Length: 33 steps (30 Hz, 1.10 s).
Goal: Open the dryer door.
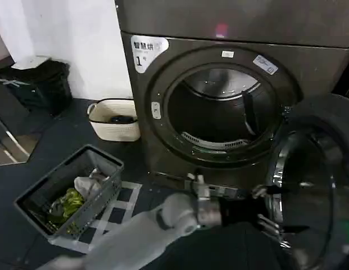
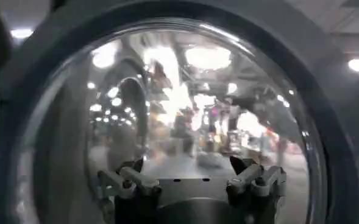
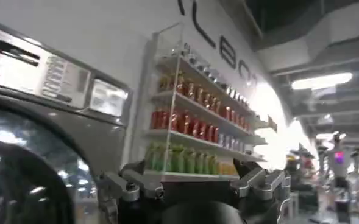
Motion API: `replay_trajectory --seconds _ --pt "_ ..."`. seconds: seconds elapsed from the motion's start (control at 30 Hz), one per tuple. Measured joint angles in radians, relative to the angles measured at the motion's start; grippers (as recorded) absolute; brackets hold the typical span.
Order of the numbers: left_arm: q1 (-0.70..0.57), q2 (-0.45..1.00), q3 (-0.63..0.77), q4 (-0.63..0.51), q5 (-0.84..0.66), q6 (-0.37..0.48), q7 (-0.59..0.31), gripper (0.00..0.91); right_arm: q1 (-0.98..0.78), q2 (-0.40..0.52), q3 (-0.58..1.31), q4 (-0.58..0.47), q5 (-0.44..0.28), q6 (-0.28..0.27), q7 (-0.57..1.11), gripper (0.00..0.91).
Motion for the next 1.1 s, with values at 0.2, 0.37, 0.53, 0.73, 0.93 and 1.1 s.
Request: replay_trajectory --seconds 0.2,0.37,0.53,0.73,0.93,1.1 --pt "-0.017 -0.072 0.022 0.055 0.026 -0.001 -0.015 0.907 -0.008 0.014 0.039 0.002 0.000 0.008 0.018 0.907" --pt "-0.038 -0.122 0.028 0.097 0.043 -0.008 -0.047 0.907 -0.019 0.028 0.056 0.005 0.002 0.015 0.021 0.907" --pt "-0.062 -0.169 0.033 0.148 0.077 -0.012 -0.081 0.907 -0.028 0.039 0.066 0.014 0.006 0.018 0.019 0.907" --pt "-0.108 -0.233 0.041 0.216 0.089 -0.014 -0.104 0.907 -0.041 0.054 0.077 0.024 0.011 0.023 0.015 0.907" --pt "-0.133 -0.277 0.051 0.267 0.124 -0.034 -0.118 0.907 -0.046 0.061 0.083 0.032 0.021 0.024 0.014 0.907" --pt "-0.148 -0.287 0.051 0.308 0.168 -0.056 -0.150 0.907 -0.051 0.066 0.086 0.034 0.024 0.026 0.012 0.907"
